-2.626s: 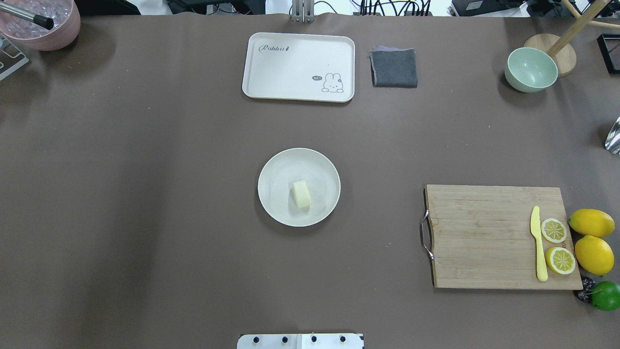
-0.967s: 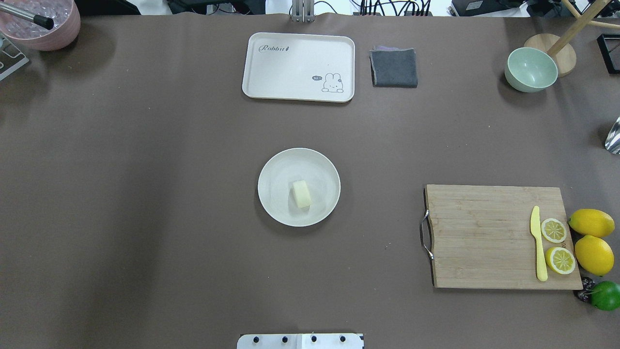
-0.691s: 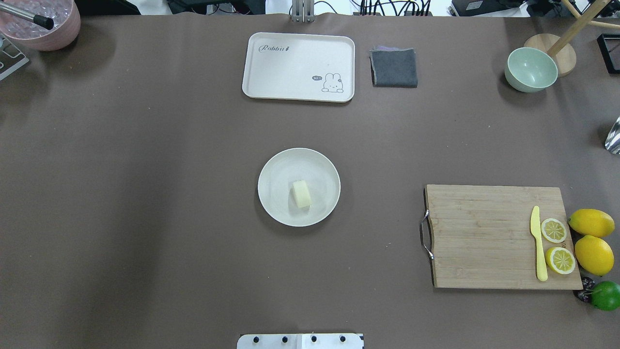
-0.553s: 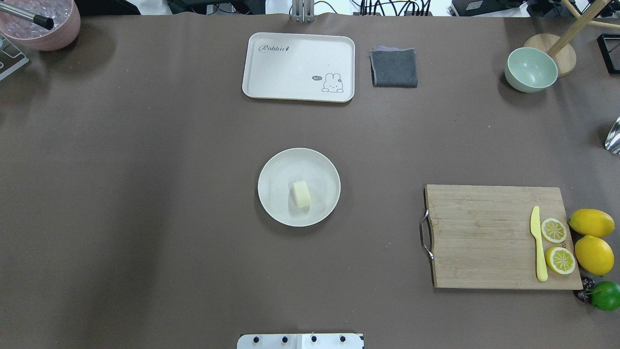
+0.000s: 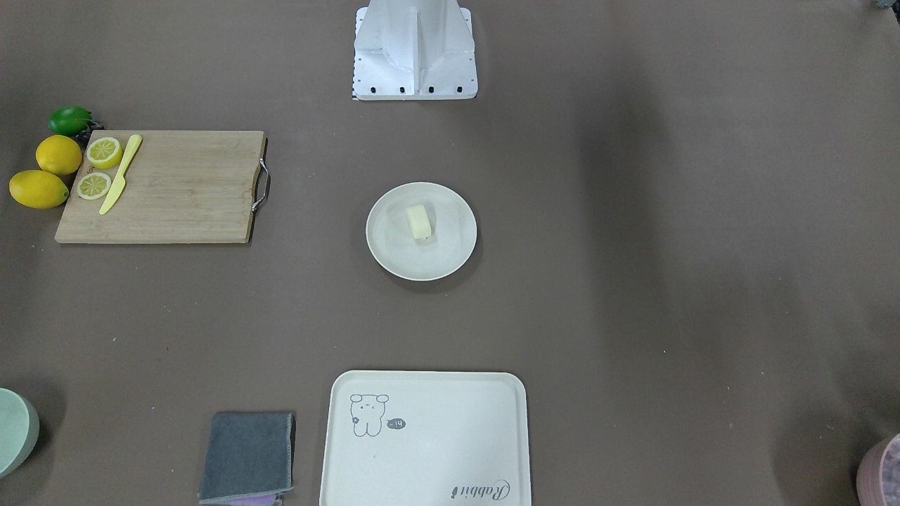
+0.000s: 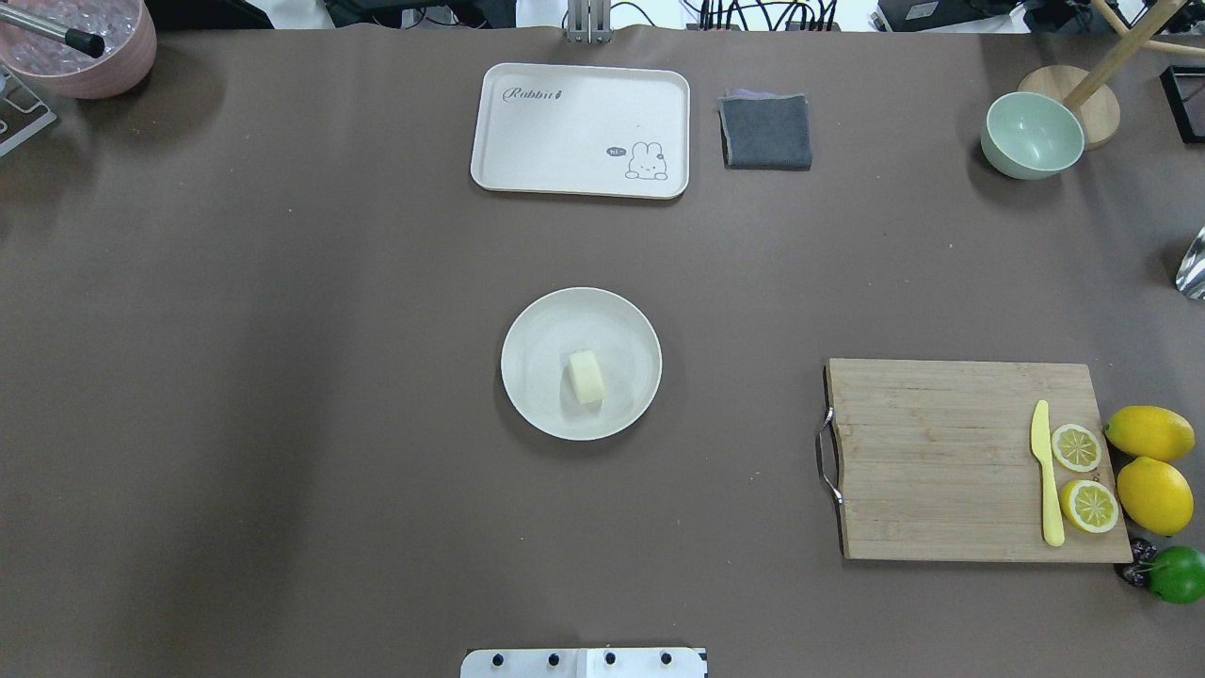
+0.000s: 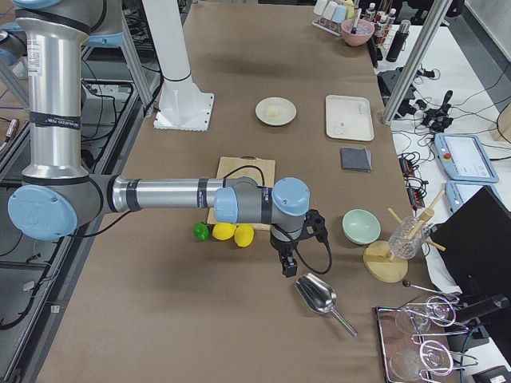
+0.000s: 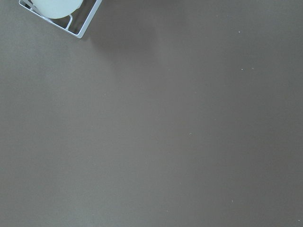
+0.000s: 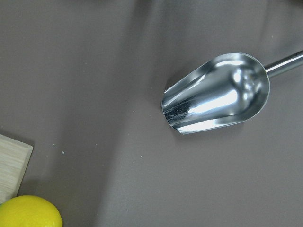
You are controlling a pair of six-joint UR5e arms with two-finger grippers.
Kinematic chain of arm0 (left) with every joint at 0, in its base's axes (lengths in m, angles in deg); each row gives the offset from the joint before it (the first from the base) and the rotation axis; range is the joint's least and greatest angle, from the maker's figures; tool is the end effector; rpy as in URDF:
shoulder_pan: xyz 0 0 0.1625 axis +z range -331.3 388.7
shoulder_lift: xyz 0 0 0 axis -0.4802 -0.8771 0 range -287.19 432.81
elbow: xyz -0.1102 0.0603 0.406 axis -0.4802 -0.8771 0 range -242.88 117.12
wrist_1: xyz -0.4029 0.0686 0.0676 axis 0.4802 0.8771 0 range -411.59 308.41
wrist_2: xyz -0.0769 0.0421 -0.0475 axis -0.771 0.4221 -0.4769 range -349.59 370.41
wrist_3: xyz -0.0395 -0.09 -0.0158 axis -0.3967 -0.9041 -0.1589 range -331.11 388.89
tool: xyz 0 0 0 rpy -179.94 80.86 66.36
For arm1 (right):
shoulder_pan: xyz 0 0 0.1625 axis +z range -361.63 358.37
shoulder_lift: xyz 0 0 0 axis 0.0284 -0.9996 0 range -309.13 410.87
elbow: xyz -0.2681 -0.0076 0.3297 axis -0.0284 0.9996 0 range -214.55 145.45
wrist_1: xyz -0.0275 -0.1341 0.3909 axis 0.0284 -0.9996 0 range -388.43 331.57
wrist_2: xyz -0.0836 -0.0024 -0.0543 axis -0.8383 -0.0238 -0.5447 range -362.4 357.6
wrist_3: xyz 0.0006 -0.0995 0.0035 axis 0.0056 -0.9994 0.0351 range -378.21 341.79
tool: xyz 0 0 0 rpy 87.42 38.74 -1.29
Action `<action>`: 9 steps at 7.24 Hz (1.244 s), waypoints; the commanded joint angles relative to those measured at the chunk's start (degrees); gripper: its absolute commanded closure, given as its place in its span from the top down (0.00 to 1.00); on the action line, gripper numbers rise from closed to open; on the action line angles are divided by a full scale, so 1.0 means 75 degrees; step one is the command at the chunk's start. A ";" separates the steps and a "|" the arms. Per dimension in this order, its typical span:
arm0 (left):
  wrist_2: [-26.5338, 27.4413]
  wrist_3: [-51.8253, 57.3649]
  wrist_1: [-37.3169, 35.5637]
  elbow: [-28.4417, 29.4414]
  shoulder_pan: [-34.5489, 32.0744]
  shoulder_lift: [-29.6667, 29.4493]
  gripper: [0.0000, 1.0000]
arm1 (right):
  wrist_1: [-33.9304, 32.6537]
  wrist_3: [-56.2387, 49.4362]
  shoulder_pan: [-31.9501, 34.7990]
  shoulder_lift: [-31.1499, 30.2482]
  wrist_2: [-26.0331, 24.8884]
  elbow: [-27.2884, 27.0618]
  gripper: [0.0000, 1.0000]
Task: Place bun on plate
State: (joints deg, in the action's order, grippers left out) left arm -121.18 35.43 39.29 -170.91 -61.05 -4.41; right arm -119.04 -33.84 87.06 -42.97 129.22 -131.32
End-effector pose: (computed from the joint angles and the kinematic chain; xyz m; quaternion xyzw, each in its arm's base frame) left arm -0.0655 -0.4039 0.6044 0.0694 0.3513 0.0742 0.9307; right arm 0.0565 -0.4672 0.6369 0.0630 -0.3500 -0.1448 0.9233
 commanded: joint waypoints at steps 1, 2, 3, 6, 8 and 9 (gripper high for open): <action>0.0003 0.0008 0.0011 0.0001 -0.0009 0.0030 0.97 | 0.0000 -0.0001 -0.0001 0.0019 -0.0029 -0.0001 1.00; 0.0003 -0.0004 0.0011 0.0001 -0.0009 0.0030 0.97 | 0.0000 0.0011 -0.0024 0.0020 -0.0029 -0.0001 1.00; -0.0008 0.0008 0.0011 0.0013 -0.0009 0.0030 0.97 | 0.0000 0.0011 -0.0048 0.0020 -0.0029 0.0011 1.00; -0.0008 0.0008 0.0011 0.0036 -0.0009 0.0030 0.97 | 0.0012 0.0011 -0.0129 0.0020 -0.0029 0.0034 1.00; -0.0044 0.0008 0.0011 0.0025 -0.0009 0.0042 0.97 | 0.0024 -0.0001 -0.0165 0.0020 -0.0041 0.0046 1.00; -0.0044 0.0008 0.0011 0.0002 -0.0009 0.0053 0.97 | 0.0012 -0.0001 -0.0177 0.0020 -0.0041 0.0046 1.00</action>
State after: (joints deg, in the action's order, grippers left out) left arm -121.47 35.48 39.38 -170.77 -61.12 -4.08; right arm -118.90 -33.84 85.91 -42.83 128.96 -131.01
